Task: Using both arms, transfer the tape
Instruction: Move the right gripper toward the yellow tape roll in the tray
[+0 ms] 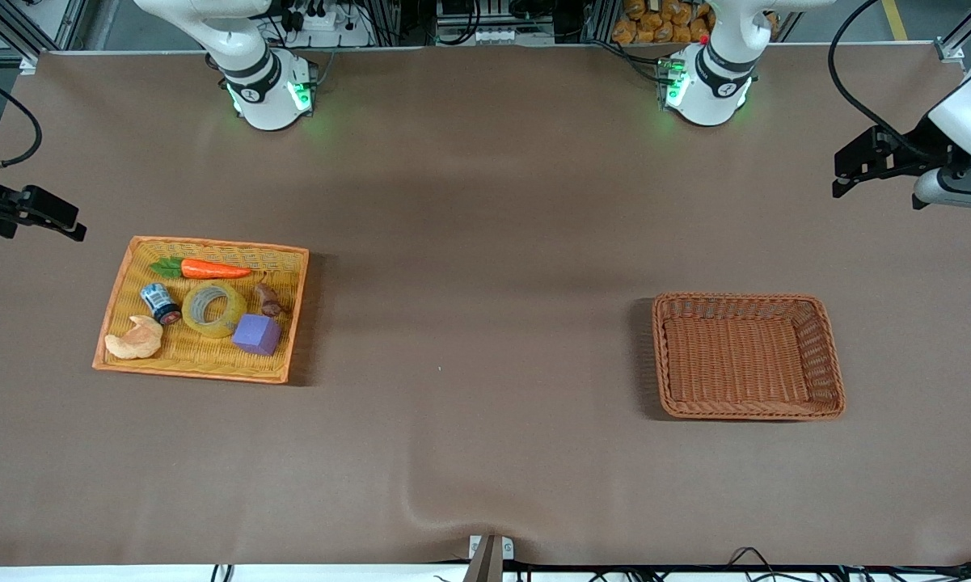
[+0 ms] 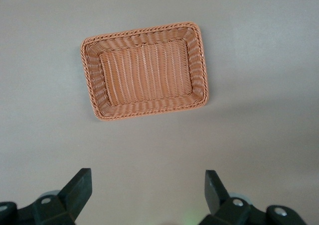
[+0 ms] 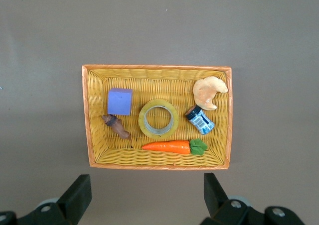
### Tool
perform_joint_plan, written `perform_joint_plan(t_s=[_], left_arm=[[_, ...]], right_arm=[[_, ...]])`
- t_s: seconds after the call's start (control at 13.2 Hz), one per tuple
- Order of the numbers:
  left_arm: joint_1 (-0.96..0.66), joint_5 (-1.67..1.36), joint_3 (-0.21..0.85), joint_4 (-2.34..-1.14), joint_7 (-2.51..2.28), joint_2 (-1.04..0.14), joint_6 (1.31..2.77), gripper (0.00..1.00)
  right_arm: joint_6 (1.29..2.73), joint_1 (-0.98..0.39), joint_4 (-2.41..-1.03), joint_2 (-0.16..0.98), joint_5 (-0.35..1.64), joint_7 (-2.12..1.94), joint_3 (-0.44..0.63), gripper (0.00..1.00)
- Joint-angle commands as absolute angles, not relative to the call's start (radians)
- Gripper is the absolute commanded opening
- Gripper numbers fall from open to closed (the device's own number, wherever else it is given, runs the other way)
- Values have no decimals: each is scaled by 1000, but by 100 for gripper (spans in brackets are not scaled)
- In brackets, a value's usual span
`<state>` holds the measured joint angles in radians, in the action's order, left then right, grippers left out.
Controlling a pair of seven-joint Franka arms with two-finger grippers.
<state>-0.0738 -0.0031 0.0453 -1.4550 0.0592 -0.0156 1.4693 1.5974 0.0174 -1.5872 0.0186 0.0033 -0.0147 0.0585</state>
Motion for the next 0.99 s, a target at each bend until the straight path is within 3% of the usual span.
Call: perform_joint_plan(t_s=[0.0,0.53,0.91], left_arm=[[-74,30,46,-1474,110,5,1485,100],[-77,43,49,-1476,126,8,1493,100],[-77,34,51,-1474,141,6,1493,100]], right_arm=[[1582,25,-1578,21,5,3,52,100],[1627,-15,-1653,40,8,-11,48,100],[1946,-21,-1931,34,5,-80,48,100]])
